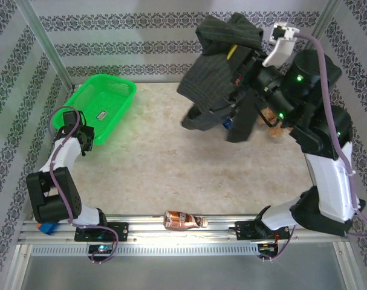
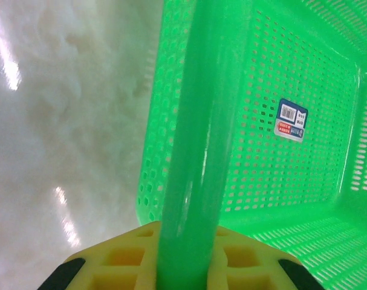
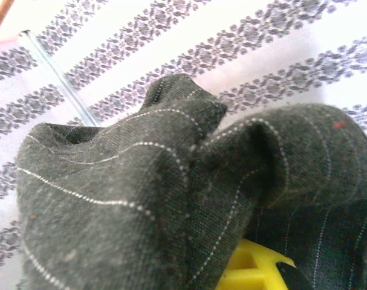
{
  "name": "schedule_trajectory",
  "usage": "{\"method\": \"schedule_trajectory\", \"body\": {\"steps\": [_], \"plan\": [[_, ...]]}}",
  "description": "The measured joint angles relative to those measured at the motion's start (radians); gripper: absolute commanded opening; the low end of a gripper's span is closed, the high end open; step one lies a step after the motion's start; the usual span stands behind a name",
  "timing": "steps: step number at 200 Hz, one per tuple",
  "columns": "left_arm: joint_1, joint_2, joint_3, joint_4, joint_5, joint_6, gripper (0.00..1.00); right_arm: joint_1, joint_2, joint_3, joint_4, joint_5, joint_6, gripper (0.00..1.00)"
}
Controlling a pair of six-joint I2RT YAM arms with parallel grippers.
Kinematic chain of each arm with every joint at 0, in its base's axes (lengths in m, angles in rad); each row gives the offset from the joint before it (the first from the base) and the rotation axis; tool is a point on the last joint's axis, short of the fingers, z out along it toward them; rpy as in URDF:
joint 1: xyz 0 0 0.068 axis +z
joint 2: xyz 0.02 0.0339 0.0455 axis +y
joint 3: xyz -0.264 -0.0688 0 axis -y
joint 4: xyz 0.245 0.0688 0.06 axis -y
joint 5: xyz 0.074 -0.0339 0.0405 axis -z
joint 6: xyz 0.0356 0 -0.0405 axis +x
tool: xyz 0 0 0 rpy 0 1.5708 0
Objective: Fold and stack the long sleeve shirts
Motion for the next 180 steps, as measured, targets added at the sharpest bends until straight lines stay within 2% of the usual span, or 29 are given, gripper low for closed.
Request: {"method": "schedule_trajectory", "body": {"steps": [18,48,83,130,139,157,169,175,180], "plan": [[0.000,0.055,0.021,0.035,-0.028,-0.046,0.00,-0.030,-0.064,-0.106,-0.020,0.000,-0.006,0.00],[0.000,0.124,0.064,0.063,-0.067,-0.099,0.00,-0.078,-0.092,-0.248,-0.072,-0.076,-0.004,0.00],[0.000,0.185,0.117,0.078,-0.117,-0.154,0.00,-0.085,0.014,-0.323,-0.103,-0.186,-0.005,0.00],[-0.001,0.249,0.164,0.091,-0.137,-0.207,0.00,-0.082,0.212,-0.323,-0.114,-0.327,-0.072,0.00],[-0.001,0.254,0.164,0.097,-0.135,-0.213,0.10,-0.082,0.258,-0.307,-0.123,-0.342,-0.092,0.00],[-0.001,0.267,0.163,0.125,-0.128,-0.230,0.48,-0.082,0.365,-0.258,-0.134,-0.377,-0.123,0.00],[-0.001,0.274,0.162,0.164,-0.112,-0.245,0.72,-0.080,0.438,-0.220,-0.135,-0.395,-0.135,0.05],[-0.001,0.275,0.161,0.183,-0.102,-0.250,0.84,-0.077,0.480,-0.192,-0.139,-0.407,-0.136,0.10],[-0.001,0.275,0.161,0.195,-0.095,-0.254,0.93,-0.077,0.514,-0.167,-0.142,-0.415,-0.136,0.23]]}}
